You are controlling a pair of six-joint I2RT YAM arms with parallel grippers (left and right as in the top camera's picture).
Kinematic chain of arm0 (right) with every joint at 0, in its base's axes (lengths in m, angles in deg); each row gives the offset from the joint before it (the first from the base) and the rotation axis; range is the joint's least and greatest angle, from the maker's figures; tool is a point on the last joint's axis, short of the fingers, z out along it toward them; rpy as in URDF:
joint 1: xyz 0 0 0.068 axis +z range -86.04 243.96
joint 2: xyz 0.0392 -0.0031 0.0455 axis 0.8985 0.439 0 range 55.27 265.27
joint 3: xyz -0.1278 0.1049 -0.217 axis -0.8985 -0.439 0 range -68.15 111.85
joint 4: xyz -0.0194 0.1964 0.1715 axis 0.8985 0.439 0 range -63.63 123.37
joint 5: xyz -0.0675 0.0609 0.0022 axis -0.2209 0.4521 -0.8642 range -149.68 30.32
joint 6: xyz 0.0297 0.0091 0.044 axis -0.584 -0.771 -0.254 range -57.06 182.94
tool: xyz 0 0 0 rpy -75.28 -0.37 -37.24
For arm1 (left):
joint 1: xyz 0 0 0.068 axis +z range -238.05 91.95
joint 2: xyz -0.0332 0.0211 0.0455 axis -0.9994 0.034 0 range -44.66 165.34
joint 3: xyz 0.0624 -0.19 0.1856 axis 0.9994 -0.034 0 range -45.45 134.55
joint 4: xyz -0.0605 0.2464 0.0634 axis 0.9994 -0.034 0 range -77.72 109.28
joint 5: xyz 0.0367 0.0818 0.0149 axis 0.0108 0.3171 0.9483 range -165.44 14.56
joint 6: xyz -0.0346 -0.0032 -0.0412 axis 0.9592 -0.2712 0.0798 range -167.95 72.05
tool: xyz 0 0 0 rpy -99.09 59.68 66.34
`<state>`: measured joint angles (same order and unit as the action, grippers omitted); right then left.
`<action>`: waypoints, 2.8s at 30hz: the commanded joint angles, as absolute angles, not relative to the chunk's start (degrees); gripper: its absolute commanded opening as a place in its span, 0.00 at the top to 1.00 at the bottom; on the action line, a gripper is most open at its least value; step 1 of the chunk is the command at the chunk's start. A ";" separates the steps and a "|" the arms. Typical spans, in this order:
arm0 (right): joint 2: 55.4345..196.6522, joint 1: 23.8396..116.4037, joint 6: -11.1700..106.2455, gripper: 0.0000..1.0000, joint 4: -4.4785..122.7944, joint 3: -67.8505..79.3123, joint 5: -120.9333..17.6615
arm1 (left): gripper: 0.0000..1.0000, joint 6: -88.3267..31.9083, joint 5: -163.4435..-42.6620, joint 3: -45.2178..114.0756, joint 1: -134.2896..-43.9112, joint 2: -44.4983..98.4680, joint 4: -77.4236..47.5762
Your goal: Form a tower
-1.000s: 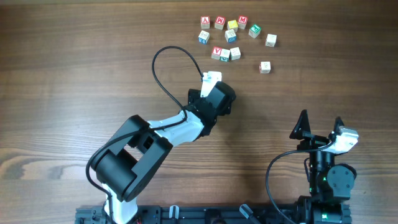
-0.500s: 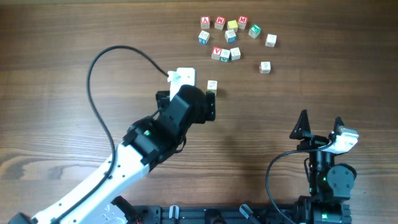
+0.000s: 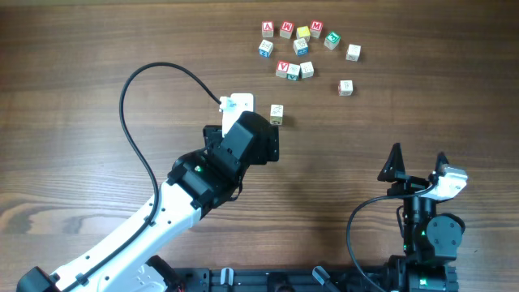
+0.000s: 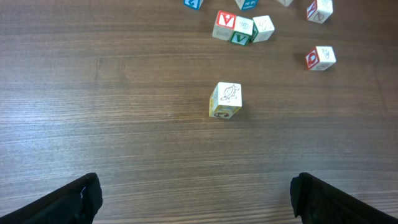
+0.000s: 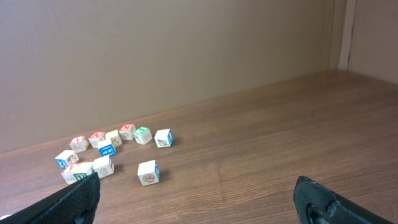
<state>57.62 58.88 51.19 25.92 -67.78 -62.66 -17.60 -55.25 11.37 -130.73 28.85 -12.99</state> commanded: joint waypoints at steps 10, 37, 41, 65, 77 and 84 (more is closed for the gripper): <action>57.38 58.64 49.11 0.00 25.73 -67.83 -62.09 | 0.00 -17.07 -55.08 11.04 -130.64 29.29 -13.36; 131.02 59.23 31.80 0.00 32.94 -18.85 -27.52 | 0.00 -17.07 -55.08 11.06 -130.64 29.29 -13.36; 145.00 62.24 34.55 0.00 25.64 -15.85 -36.83 | 0.00 -17.05 -55.08 11.04 -130.64 29.29 -13.34; 164.48 72.17 46.20 0.76 39.59 2.49 -61.35 | 0.00 -17.07 -55.05 11.06 -130.64 29.29 -13.36; 143.93 82.44 34.12 0.76 60.24 2.75 -52.98 | 0.00 -8.33 -43.34 11.06 -120.59 21.64 -30.41; 146.77 92.08 29.77 0.75 58.49 4.95 -58.27 | 0.00 -6.76 -48.41 11.06 -105.68 17.53 -33.34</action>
<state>144.41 90.53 31.36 58.49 1.98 -56.15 -8.20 -46.60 11.06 -107.54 17.47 -33.29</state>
